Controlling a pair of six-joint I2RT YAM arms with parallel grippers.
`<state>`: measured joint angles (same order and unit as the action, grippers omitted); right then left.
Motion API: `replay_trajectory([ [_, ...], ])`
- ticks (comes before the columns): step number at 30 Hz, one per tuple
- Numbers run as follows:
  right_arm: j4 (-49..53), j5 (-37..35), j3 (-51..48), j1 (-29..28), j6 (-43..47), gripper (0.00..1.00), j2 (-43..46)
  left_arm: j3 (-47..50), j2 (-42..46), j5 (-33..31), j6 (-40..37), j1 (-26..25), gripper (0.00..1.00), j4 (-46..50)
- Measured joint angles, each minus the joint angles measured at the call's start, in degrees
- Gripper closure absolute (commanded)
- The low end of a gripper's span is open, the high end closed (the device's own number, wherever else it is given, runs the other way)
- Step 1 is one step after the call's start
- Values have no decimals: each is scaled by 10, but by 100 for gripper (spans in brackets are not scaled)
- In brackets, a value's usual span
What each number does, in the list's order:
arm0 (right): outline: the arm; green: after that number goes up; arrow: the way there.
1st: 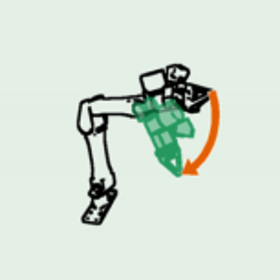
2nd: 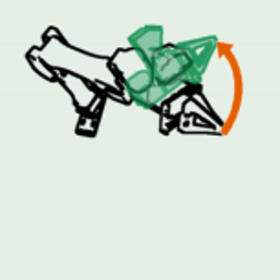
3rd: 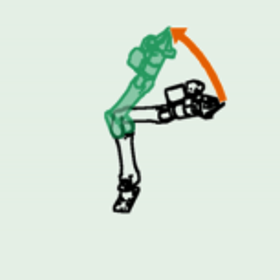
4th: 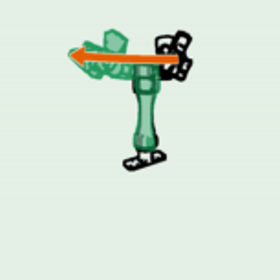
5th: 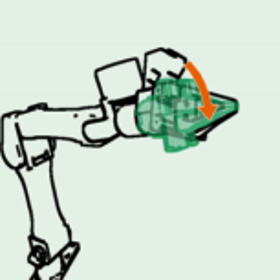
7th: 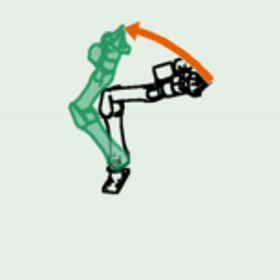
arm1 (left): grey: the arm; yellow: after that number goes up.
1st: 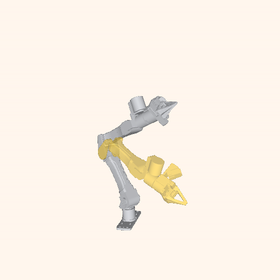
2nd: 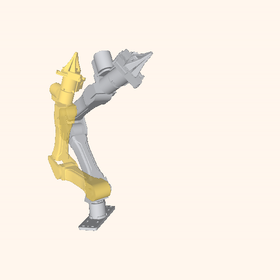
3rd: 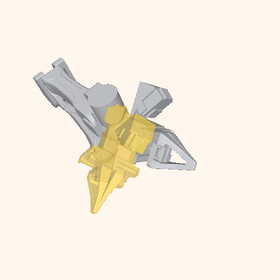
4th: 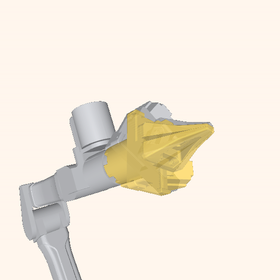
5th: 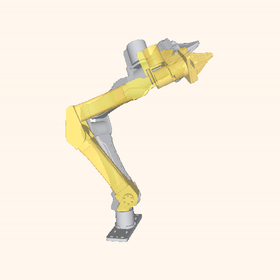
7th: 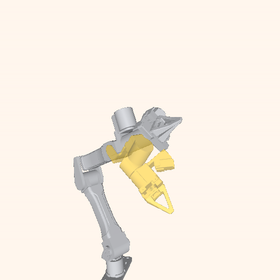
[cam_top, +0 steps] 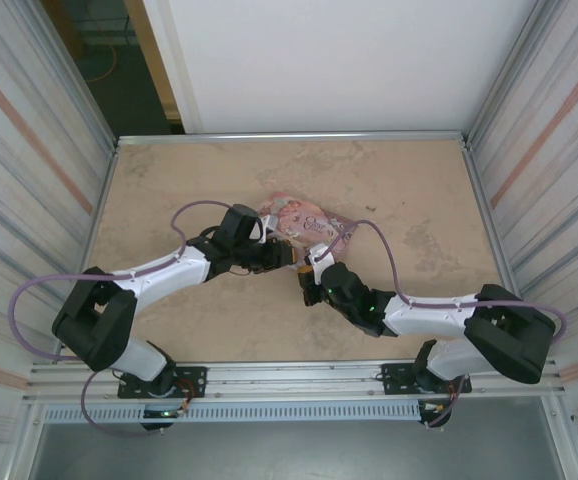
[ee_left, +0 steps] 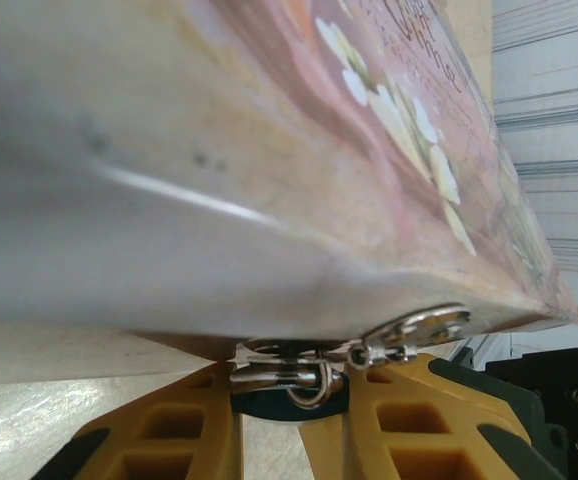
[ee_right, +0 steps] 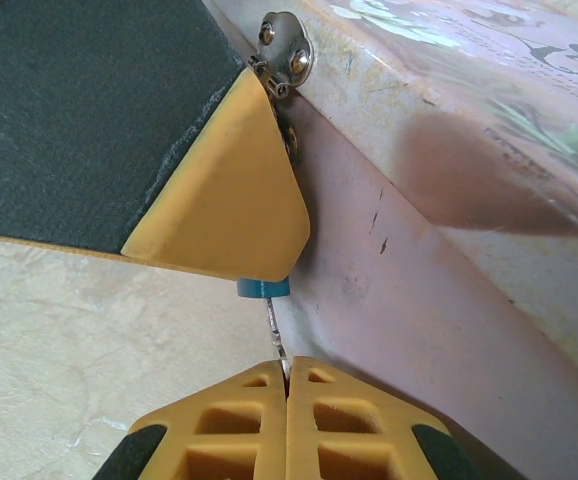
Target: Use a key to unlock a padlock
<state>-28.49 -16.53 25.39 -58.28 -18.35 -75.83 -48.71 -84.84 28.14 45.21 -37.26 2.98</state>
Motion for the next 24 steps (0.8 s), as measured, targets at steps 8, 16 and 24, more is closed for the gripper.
replay_trajectory([
  [8,-11,0,0,0,0,100,-7,0,0,-3,13,0,93,-1],
  [16,-14,0,2,1,13,100,-7,0,0,-3,21,0,93,-3],
  [24,-7,8,12,11,26,100,-7,0,2,-13,29,1,93,-16],
])
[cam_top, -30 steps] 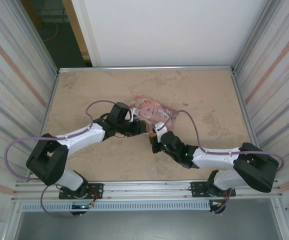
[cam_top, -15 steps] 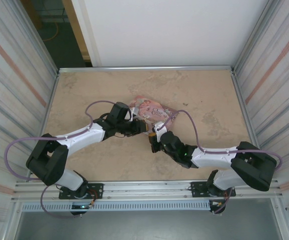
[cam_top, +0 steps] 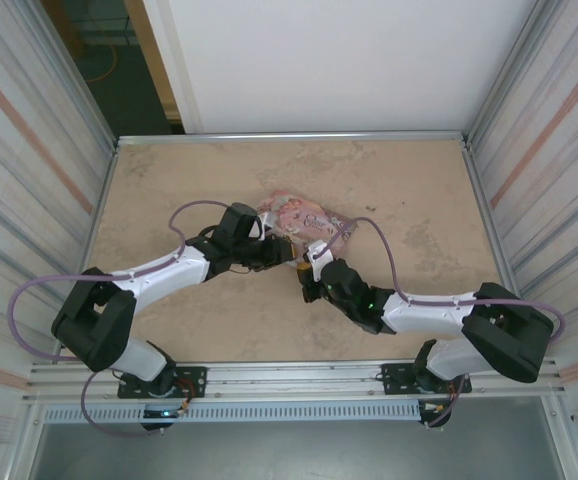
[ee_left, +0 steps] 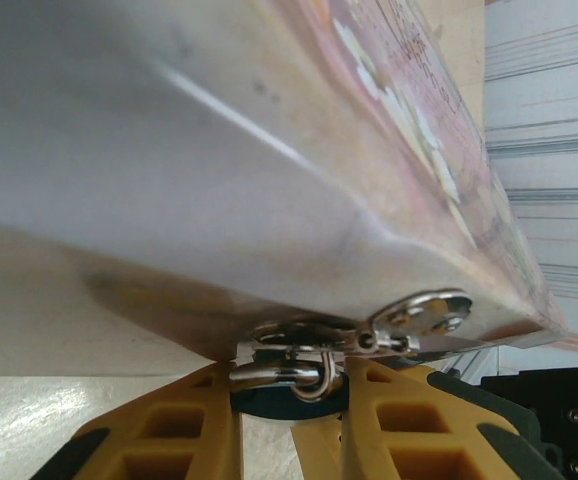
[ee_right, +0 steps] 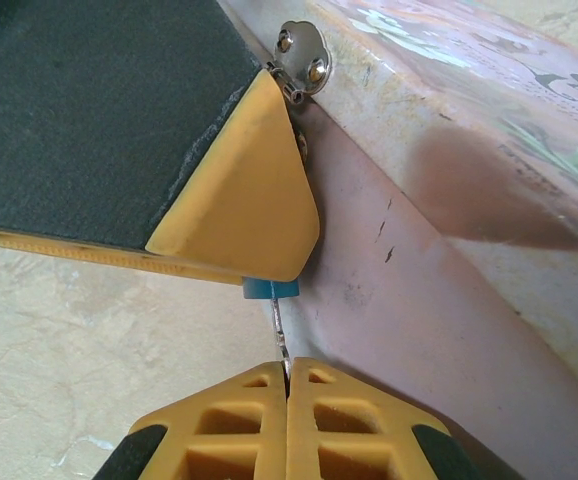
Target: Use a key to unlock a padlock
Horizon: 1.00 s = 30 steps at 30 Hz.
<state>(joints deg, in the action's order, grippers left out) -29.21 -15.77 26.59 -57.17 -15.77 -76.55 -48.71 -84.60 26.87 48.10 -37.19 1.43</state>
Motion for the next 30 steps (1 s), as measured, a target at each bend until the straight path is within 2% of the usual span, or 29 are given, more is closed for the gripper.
replay_trajectory([
  [19,9,82,25,38,9,100,-12,0,6,-7,9,0,93,1],
  [30,10,103,28,48,13,100,-12,0,8,-8,9,0,93,0],
])
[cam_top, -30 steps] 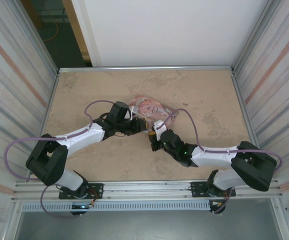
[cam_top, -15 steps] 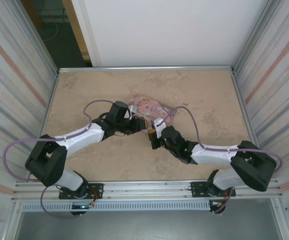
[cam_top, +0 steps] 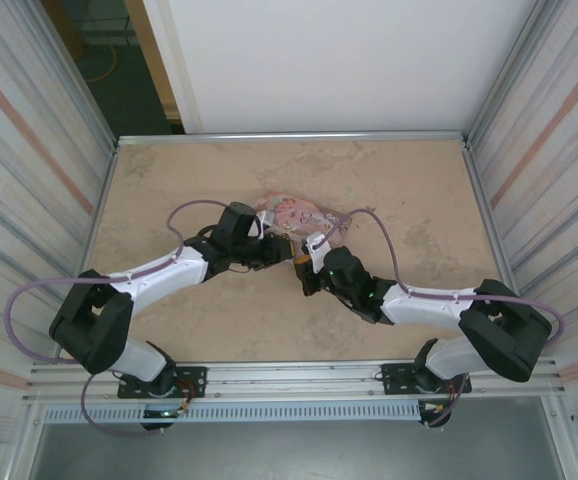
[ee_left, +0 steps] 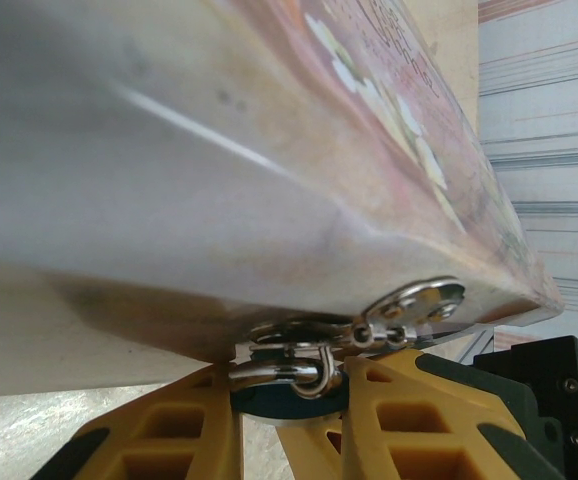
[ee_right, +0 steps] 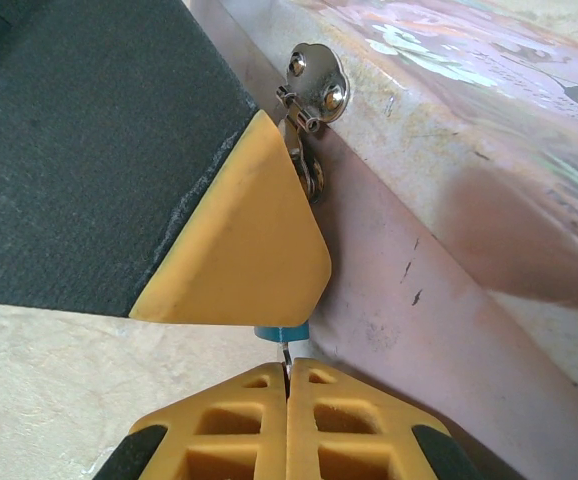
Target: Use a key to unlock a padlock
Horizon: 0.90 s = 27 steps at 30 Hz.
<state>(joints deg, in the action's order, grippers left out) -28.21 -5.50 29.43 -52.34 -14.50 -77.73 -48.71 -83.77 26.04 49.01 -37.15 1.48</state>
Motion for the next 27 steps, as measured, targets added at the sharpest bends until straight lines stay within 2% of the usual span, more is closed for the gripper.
replay_trajectory([
  [13,-22,-7,-8,0,-5,100,-18,16,-7,-3,8,0,92,-27],
  [27,-78,-22,-52,4,-39,100,-67,38,-96,21,26,-7,92,-133],
])
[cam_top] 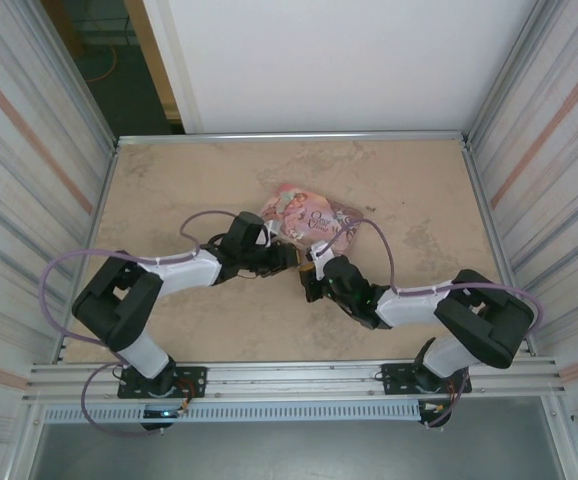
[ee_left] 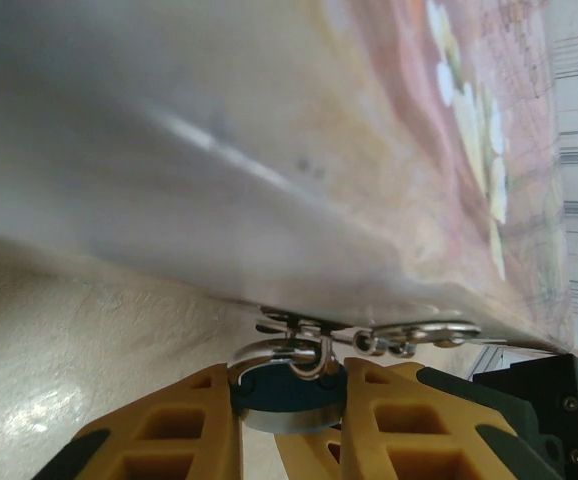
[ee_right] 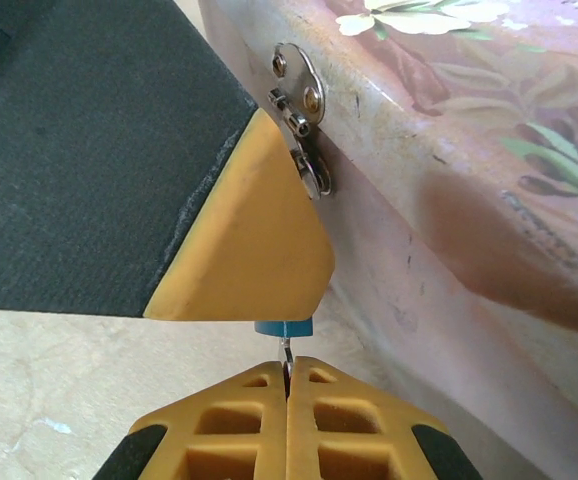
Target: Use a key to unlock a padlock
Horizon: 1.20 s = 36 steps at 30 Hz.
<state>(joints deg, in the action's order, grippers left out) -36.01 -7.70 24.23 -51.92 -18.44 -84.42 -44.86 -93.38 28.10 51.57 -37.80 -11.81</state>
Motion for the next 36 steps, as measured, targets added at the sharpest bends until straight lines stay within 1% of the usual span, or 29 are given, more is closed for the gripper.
replay_trajectory([
  [3,0,0,-3,2,-7,100,-5,1,-15,4,7,-2,90,-17],
  [14,-16,0,-9,2,-26,100,-18,5,-23,7,10,-2,63,-26],
  [21,-18,1,-19,6,-36,100,-22,6,-18,19,9,-9,54,0],
  [26,-19,1,-20,6,-36,100,-22,7,9,22,7,-9,49,17],
  [29,-18,3,-20,6,-36,100,-21,17,41,21,5,-3,46,27],
  [36,14,16,-19,10,-52,100,1,79,158,13,-1,44,39,30],
])
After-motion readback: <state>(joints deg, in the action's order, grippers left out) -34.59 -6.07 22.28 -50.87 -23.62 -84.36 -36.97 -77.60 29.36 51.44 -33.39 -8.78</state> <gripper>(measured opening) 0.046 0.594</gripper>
